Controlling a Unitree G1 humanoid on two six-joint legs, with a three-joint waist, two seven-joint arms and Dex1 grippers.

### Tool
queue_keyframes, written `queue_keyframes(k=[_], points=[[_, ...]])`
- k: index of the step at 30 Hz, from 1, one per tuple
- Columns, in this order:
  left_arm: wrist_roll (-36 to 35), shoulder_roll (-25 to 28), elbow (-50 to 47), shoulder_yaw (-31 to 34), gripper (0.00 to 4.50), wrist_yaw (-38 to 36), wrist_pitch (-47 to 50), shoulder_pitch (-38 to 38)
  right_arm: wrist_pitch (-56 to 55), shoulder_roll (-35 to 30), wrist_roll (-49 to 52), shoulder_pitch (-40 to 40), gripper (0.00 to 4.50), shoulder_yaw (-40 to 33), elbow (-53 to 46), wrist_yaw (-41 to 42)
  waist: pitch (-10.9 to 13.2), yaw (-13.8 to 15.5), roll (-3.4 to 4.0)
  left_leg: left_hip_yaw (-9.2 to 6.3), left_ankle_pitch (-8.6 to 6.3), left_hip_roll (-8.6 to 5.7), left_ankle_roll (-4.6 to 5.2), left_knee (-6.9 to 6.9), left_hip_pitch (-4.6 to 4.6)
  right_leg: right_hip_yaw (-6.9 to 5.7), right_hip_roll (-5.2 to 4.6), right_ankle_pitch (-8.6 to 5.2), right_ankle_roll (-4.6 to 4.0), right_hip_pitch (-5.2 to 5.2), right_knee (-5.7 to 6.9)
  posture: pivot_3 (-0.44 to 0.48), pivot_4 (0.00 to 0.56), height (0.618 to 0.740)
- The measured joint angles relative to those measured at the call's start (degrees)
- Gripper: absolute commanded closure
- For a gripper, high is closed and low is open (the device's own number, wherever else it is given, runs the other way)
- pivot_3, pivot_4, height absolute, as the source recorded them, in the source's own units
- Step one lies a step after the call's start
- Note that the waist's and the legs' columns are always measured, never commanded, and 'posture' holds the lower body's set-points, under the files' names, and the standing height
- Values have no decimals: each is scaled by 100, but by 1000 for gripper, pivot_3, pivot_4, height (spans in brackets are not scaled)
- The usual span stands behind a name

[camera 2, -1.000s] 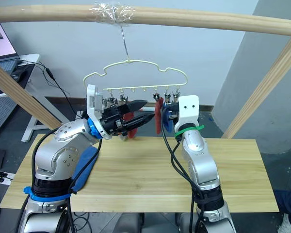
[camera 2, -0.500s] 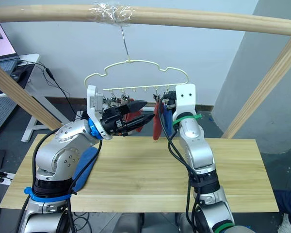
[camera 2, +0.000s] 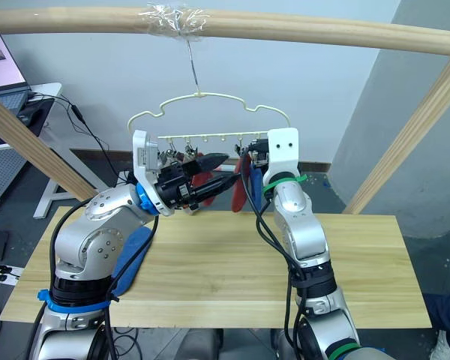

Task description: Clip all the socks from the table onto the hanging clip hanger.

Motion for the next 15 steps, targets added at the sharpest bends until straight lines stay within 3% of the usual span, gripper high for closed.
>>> queue_keyframes(k=[7,15], points=[[-14,-2,0,0,1479,96,1,0,-148,-46,44,-15,4469,-168,80,21,0,3,0,0,0,0,0,0,0,0,0,0,0,0,0,214,206,740],[71,1,10,-2,1479,252,-27,197,173,-446,268,80,4469,-241,-347,486,0,6,1,1,0,-1,0,0,0,2,0,0,0,1,-2,189,214,740]])
